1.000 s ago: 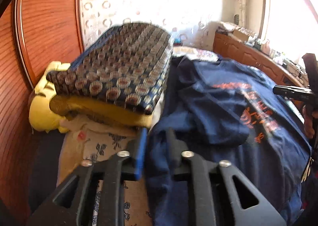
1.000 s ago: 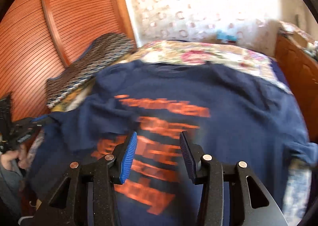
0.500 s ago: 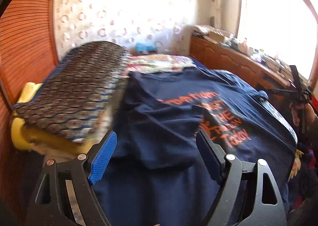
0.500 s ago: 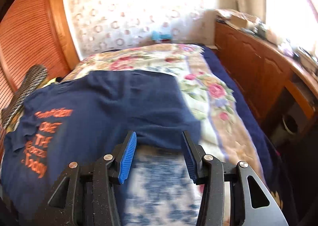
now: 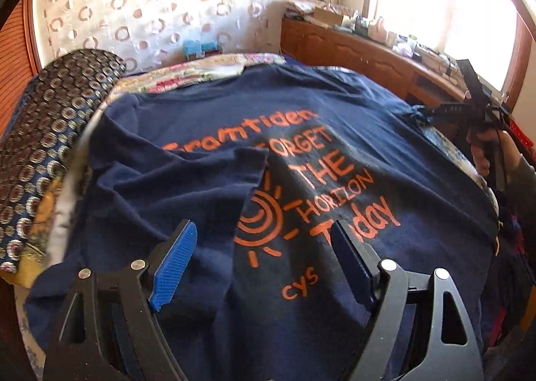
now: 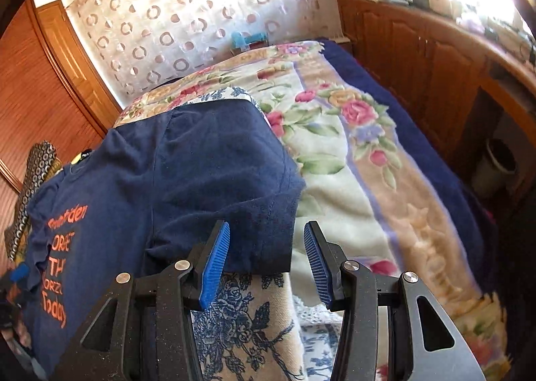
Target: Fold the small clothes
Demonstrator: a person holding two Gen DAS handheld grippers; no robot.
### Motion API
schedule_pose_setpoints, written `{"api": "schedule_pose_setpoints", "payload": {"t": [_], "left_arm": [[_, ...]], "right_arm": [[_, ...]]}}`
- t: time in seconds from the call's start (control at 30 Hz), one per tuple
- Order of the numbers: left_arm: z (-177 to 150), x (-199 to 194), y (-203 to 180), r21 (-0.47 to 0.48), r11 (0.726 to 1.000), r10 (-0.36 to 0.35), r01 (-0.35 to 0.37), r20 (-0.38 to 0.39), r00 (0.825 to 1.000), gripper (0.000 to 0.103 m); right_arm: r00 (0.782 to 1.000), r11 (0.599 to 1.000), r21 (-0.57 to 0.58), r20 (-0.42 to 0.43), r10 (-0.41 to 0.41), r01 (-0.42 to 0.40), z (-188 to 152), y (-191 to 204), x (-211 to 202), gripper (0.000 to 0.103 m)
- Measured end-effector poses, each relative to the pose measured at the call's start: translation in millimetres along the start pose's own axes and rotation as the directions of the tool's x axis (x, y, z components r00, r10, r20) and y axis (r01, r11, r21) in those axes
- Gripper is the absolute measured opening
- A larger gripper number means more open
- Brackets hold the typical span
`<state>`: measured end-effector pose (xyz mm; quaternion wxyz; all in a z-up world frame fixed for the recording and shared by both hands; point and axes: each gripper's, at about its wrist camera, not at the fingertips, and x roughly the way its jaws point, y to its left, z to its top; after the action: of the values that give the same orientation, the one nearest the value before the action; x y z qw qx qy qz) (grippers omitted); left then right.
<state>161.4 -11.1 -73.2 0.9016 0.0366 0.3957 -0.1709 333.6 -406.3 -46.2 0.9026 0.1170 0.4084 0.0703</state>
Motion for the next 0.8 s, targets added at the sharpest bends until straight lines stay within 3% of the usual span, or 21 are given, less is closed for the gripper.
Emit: {"api": "schedule_pose_setpoints", "payload": {"t": [0.33, 0.4, 0.47, 0.53, 0.6, 0.8], "left_arm": [[-6, 19, -9, 0.023, 1.0, 0.017, -0.016, -0.067, 0.998, 0.083], [-7, 24, -15, 0.052, 0.998, 0.029, -0.024, -0.082, 0.996, 0.091], [-6, 27, -20, 0.077, 0.996, 0.049, -0.043, -0.085, 0.995, 0.092], [-5, 28, -16, 0.065, 0.997, 0.039, -0.033, -0.089, 0.995, 0.092], [-6, 28, -16, 0.071, 0.997, 0.038, -0.032, -0.091, 0.995, 0.094], [-7, 26, -16, 0.074, 0.997, 0.043, -0.036, -0.09, 0.995, 0.094]], "right_arm": [[1.0, 0.999, -0.034, -0.006, -0.001, 0.001, 3, 6, 7, 0.048], [1.0, 0.998, -0.054, -0.008, -0.011, 0.011, 3, 9, 9, 0.048], [1.0, 0.996, -0.084, -0.002, -0.02, 0.02, 3, 13, 9, 0.039], [0.999, 0.992, -0.123, 0.005, -0.036, 0.036, 4, 17, 9, 0.016], [0.999, 0.986, -0.158, 0.012, -0.044, 0.045, 4, 22, 9, 0.006], [0.996, 0.972, -0.234, 0.093, -0.004, 0.026, 14, 43, -12, 0.003]]}}
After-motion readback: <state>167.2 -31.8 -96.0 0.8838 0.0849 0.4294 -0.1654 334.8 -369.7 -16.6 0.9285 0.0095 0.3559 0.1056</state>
